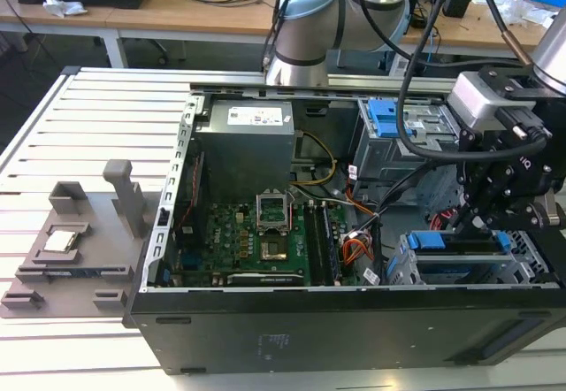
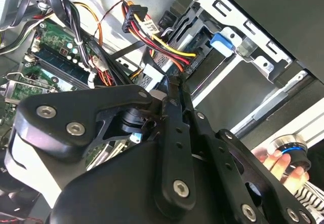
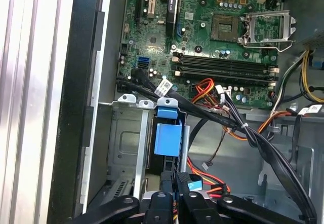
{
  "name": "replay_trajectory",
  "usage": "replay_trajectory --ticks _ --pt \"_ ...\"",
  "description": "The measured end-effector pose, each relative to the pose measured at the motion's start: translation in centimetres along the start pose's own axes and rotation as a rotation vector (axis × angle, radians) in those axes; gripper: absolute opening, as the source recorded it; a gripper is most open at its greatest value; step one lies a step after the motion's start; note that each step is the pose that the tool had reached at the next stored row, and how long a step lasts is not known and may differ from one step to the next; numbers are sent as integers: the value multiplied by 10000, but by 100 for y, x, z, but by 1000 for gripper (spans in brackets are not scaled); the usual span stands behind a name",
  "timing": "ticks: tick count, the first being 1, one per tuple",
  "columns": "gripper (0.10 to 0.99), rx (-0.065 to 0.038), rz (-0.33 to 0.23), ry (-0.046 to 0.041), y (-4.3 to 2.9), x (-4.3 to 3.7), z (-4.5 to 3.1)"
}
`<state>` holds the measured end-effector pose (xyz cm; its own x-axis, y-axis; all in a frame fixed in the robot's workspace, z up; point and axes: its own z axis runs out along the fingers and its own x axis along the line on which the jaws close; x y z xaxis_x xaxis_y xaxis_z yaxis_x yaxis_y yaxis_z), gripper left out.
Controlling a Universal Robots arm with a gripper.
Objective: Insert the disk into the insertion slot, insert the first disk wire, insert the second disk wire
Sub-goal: 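Insert the second disk wire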
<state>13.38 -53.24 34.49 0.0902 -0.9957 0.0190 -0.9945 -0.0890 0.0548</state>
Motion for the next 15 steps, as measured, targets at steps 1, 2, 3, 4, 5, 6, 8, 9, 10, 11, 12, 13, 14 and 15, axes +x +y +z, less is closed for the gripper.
replay_trajectory --ticks 1,2,3,4,5,6,8,9,10,11,12,13,14,15 --pt "149 -3 -1 -3 0 0 2" --pt "149 -17 -1 -10 -1 0 16" --pt "149 -24 0 -7 -2 0 25" --pt "149 -29 -1 -6 -2 0 30" --pt "149 -31 -1 -6 -3 0 33" --pt "149 -34 -3 -10 -10 1 38" --pt "149 -39 1 -11 -19 2 39" --pt "149 -38 0 -14 -20 9 41" --pt "149 -34 -3 -29 -19 33 46" --pt "149 -35 -4 -35 -18 46 49" --pt "149 -39 -4 -35 -19 49 60" --pt "149 -56 -1 -21 -22 49 88" --pt "149 -56 -2 -27 -24 49 95" --pt "149 -55 -3 -35 -24 48 98"
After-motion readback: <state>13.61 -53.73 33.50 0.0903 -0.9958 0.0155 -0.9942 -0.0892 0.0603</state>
